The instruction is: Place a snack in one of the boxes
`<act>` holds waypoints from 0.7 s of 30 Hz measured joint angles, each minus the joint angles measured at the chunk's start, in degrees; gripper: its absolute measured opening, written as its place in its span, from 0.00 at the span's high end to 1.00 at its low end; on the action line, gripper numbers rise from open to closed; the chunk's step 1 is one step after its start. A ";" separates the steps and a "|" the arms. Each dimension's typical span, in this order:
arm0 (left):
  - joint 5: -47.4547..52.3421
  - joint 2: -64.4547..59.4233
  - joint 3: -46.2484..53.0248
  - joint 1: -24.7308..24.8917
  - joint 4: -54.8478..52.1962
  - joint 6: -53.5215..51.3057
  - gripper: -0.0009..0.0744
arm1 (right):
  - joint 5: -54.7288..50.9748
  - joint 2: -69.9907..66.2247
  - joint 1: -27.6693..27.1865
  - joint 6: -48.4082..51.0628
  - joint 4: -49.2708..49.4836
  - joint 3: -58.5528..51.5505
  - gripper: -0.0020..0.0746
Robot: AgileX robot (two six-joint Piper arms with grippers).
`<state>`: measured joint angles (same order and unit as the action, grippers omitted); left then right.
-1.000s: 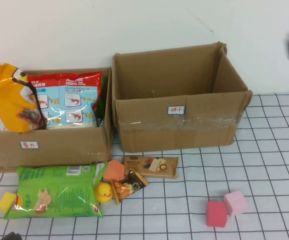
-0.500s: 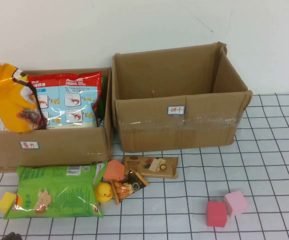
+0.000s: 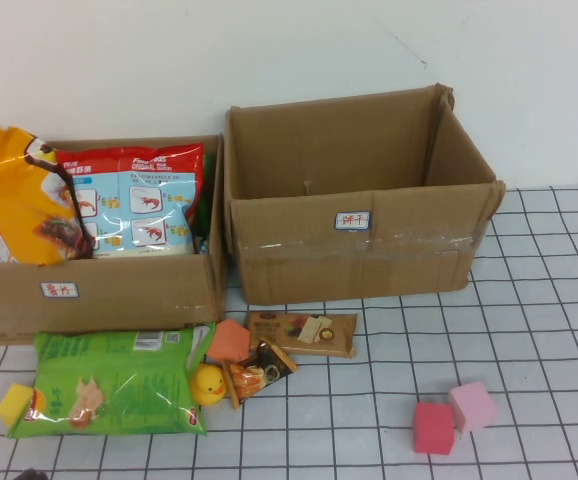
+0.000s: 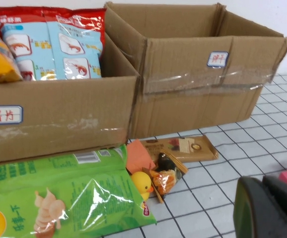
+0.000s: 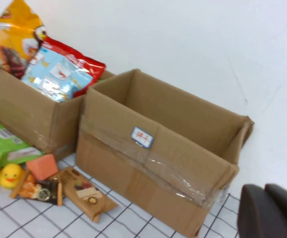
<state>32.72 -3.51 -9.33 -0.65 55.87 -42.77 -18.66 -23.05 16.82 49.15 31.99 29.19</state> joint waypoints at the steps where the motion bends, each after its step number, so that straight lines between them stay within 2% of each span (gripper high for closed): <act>1: 0.26 0.00 0.00 0.00 0.00 0.00 0.99 | 1.26 0.00 0.00 0.00 -0.14 -0.74 0.97; 6: 1.62 0.00 0.09 0.00 0.00 0.00 0.99 | 9.04 1.38 0.00 -3.32 -2.81 -7.07 0.97; 10: 2.57 0.00 0.09 0.00 -0.11 0.00 0.99 | 14.11 7.72 -1.33 -20.24 -15.46 -14.04 0.97; 12: 2.81 0.00 0.09 0.00 -0.11 0.00 0.99 | 12.66 11.11 -3.76 -31.88 -23.54 -17.00 0.97; 15: 2.93 0.00 0.09 0.00 -0.11 0.00 0.99 | 7.19 15.09 -8.82 -43.48 -31.99 -19.66 0.97; 21: 3.28 0.00 0.09 0.00 -0.11 0.00 0.99 | 2.64 21.38 -17.96 -49.63 -36.31 -23.93 0.97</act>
<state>36.00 -3.51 -9.24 -0.65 55.76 -42.77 -16.02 -1.67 -1.14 -0.49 -4.32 5.26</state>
